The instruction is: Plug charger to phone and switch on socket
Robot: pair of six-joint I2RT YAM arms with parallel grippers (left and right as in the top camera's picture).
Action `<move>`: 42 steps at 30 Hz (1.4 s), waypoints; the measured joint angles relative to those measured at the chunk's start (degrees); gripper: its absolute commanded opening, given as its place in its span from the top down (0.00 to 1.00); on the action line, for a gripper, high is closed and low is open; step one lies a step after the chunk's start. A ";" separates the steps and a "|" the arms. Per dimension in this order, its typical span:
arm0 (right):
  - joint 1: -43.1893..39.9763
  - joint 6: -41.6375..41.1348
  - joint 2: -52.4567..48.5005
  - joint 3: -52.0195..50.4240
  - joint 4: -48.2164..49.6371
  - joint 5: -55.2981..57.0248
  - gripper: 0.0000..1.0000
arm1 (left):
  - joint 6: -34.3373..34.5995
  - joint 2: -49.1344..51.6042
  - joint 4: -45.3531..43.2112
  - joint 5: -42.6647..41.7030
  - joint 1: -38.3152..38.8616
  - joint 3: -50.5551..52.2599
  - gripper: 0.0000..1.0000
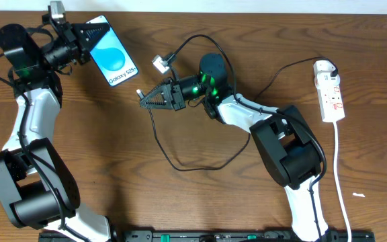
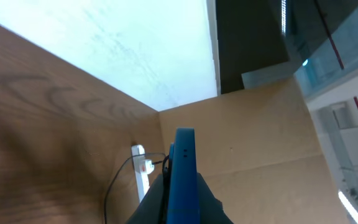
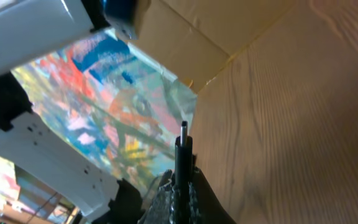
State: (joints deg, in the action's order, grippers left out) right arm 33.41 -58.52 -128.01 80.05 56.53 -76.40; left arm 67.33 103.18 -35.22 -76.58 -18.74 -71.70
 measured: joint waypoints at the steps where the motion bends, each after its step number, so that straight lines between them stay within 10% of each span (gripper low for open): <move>1: 0.00 -0.70 0.00 0.00 1.05 0.31 0.99 | 0.00 0.00 -0.44 0.00 0.02 0.00 0.93; 42: 1.33 -10.36 0.00 0.02 10.36 2.71 0.99 | -1.62 0.00 -1.97 1.09 0.37 0.00 0.93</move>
State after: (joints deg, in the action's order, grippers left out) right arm 34.74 -68.88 -128.01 80.07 66.89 -73.69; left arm 65.71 103.18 -37.19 -75.48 -18.37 -71.70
